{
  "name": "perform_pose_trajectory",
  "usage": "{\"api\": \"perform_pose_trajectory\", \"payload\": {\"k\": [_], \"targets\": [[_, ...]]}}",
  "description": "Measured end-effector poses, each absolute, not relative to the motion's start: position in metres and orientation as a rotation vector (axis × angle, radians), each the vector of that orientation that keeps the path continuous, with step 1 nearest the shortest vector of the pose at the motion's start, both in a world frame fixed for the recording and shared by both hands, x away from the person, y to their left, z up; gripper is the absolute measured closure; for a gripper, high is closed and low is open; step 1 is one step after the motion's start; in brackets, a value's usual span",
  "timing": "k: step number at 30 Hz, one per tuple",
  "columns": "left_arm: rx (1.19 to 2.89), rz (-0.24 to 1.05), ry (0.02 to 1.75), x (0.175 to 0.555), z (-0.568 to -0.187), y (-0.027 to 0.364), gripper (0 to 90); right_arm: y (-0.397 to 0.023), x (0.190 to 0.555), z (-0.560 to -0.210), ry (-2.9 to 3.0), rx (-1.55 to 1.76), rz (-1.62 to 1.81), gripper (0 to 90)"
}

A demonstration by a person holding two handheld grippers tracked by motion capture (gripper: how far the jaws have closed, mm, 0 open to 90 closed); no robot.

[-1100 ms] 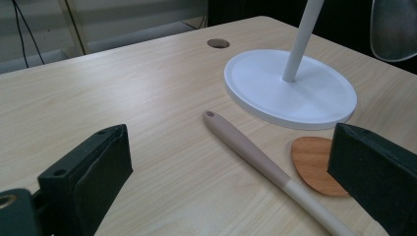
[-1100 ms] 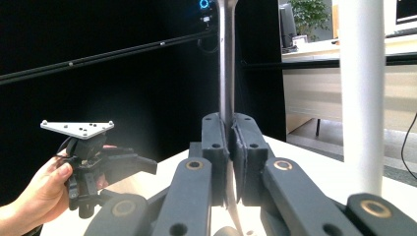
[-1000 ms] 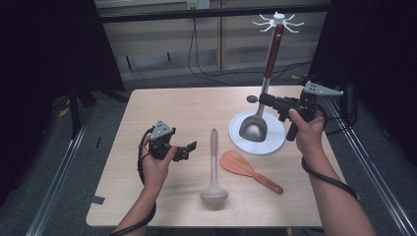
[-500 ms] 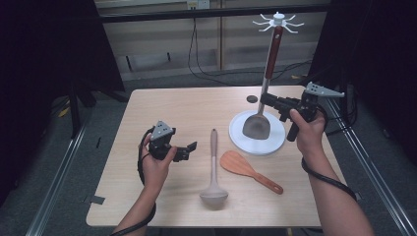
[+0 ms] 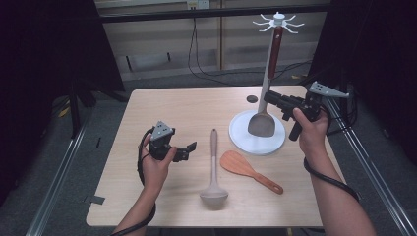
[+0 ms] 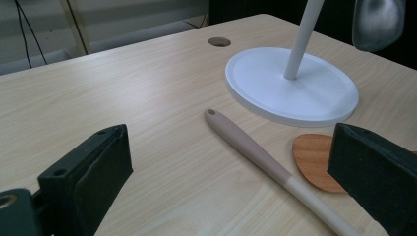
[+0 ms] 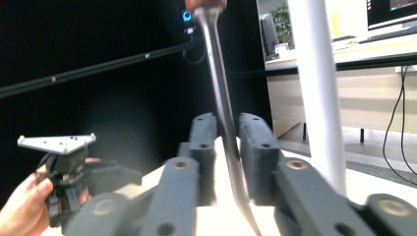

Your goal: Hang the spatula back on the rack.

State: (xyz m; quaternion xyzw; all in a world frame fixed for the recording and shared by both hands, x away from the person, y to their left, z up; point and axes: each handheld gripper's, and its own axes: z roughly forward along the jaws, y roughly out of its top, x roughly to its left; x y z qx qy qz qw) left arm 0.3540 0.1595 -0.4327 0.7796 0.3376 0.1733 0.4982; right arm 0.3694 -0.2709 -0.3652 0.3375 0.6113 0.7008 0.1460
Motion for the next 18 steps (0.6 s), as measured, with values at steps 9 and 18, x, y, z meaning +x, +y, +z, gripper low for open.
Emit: {"api": "perform_pose_trajectory", "payload": {"k": [9,18], "targets": [[1.879,0.432,0.816,0.3532,-0.4322,0.1601,3.0,-0.2685,0.3696,-0.3619,1.793,0.959,1.981,63.0],[1.885,0.441,0.809,0.353,-0.4326,0.1593,3.2,-0.2679,0.3673,-0.3555,1.745,0.977,1.96,51.0]]}}
